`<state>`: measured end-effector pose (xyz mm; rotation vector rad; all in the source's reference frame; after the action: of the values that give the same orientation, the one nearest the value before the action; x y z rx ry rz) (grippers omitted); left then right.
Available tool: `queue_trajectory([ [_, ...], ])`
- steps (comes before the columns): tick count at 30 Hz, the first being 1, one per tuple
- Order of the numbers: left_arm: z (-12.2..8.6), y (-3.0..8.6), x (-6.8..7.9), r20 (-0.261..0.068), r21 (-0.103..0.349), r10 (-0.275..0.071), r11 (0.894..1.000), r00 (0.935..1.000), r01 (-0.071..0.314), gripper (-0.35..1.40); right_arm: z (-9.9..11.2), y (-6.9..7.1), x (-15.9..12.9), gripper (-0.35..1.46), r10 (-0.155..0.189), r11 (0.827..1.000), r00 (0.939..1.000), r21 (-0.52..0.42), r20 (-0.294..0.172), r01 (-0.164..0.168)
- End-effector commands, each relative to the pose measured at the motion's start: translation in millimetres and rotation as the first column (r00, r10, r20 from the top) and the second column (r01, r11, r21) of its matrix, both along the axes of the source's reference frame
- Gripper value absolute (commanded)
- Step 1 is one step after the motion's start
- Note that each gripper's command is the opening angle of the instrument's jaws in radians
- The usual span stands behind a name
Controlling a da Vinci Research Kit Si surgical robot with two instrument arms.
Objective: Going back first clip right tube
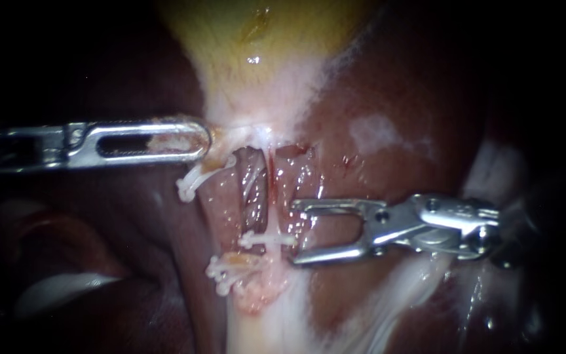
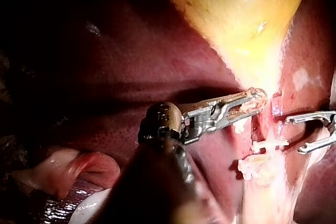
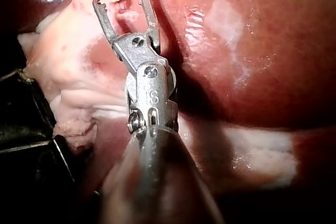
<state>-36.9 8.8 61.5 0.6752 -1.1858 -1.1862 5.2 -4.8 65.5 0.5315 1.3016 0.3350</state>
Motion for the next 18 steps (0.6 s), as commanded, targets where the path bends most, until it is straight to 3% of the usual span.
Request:
queue_trajectory([
  [1, 0.1, 0.0, 0.0, 0.000, 0.000, 0.000, 1.000, 1.0000, 0.000, -0.35, -0.7, 0.4, -0.8, 0.50, 0.000, 1.000, 1.0000, -0.011, -0.001, 0.000],
  [10, 0.5, 0.0, -0.3, 0.000, -0.002, 0.000, 1.000, 1.0000, 0.000, -0.35, -4.8, 3.3, -6.3, 0.50, 0.012, 0.997, 0.9999, -0.078, -0.002, -0.012],
  [18, 3.4, -0.3, -2.5, -0.020, -0.011, -0.003, 1.000, 0.9998, 0.003, -0.35, -5.2, 3.4, -7.0, 0.50, 0.010, 0.996, 0.9999, -0.093, -0.001, -0.010],
])
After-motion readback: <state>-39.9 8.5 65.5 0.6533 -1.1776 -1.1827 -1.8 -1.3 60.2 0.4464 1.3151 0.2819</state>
